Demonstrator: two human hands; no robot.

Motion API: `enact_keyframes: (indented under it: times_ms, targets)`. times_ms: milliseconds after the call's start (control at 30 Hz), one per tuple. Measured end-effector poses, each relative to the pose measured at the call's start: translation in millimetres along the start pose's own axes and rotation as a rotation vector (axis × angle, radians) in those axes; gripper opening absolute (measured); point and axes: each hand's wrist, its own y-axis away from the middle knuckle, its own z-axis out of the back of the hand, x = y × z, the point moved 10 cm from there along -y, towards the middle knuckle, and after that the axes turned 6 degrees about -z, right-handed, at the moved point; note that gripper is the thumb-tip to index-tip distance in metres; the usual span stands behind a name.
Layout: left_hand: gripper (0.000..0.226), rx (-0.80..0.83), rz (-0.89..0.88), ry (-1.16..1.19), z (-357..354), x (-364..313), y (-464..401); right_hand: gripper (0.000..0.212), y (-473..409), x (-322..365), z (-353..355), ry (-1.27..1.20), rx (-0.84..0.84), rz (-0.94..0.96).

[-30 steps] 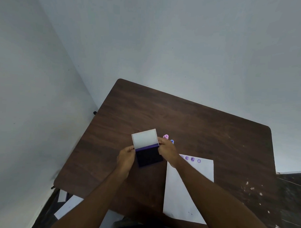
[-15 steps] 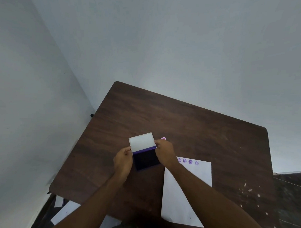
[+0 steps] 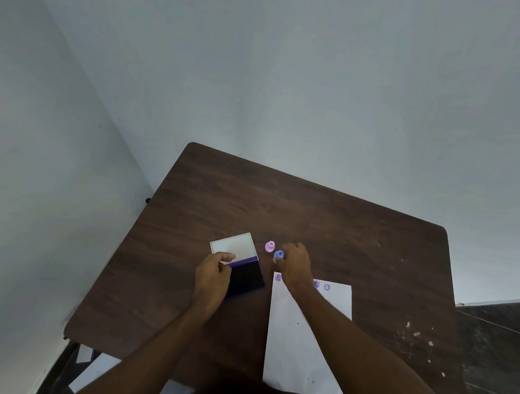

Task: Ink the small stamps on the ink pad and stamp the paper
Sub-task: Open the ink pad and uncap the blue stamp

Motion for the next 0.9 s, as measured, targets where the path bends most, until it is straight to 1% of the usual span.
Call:
enact_keyframes:
  times_ms: [100, 233, 300, 367, 467, 567, 667, 700, 800, 900]
  targets:
    - [0.029, 0.027, 0.011, 0.027, -4, 1, -1, 0.034, -3, 2, -5, 0.04, 0.055, -0.021]
    - [0.024, 0.044, 0.011, 0.053, -7, 0, -4, 0.032, -7, 3, -6, -0.018, 0.037, -0.011]
    - [0.021, 0.052, 0.009, 0.068, -9, -2, -5, 0.026, -9, -1, -3, -0.07, 0.028, -0.036]
    - [0.019, 0.064, 0.007, 0.064, -13, -6, -6, 0.019, -9, -5, 3, -0.166, 0.003, -0.059]
    - [0.02, 0.097, -0.005, 0.057, -21, -14, -6, 0.019, 1, -13, 14, -0.373, -0.078, -0.107]
    - [0.021, 0.142, -0.031, 0.049, -34, -25, -6, 0.021, 14, -24, 16, -0.658, -0.106, -0.155]
    - [0.028, 0.203, -0.041, 0.069, -49, -37, -5, 0.022, 23, -38, 1, -0.975, -0.012, -0.272]
    - [0.031, 0.224, -0.045, 0.069, -54, -40, -5, 0.022, 26, -42, -5, -1.041, 0.025, -0.31]
    - [0.037, 0.274, -0.075, 0.072, -66, -49, -4, 0.027, 30, -45, -19, -1.128, 0.124, -0.362]
    - [0.036, 0.283, -0.075, 0.033, -72, -47, -5, 0.03, 31, -42, -27, -1.092, 0.228, -0.378]
